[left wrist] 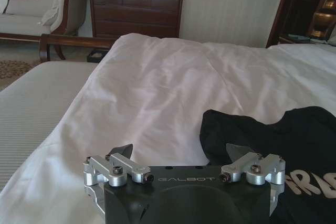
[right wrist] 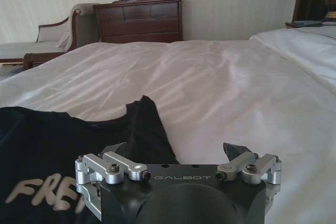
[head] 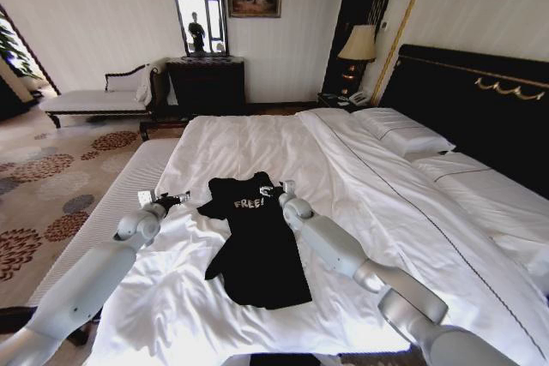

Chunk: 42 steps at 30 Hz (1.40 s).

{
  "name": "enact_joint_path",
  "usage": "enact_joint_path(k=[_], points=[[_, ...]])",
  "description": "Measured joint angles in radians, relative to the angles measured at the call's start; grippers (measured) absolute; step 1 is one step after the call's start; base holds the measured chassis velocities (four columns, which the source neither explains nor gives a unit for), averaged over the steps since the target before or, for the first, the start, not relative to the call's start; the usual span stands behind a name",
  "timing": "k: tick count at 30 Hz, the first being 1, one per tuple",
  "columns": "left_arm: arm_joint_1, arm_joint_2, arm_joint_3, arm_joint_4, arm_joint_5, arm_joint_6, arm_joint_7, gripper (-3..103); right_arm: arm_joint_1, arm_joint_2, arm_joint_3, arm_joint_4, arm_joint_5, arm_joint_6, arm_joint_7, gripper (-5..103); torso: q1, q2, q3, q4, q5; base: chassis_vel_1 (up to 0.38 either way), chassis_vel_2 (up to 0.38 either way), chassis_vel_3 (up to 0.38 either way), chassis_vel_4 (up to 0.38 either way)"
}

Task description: Fold the clothes on the bed.

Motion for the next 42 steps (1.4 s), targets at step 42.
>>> enact_joint_path(k=[42], points=[[0.916, -0.369, -0.402, -0.38, 0.206, -0.222, 0.298, 98, -1.167, -0.115, 0.716, 0.837, 0.117, -0.239, -0.211, 100, 0.0, 0.0, 0.0, 0.0001, -0.0006, 0.0, 0.0, 0.0, 0.0]])
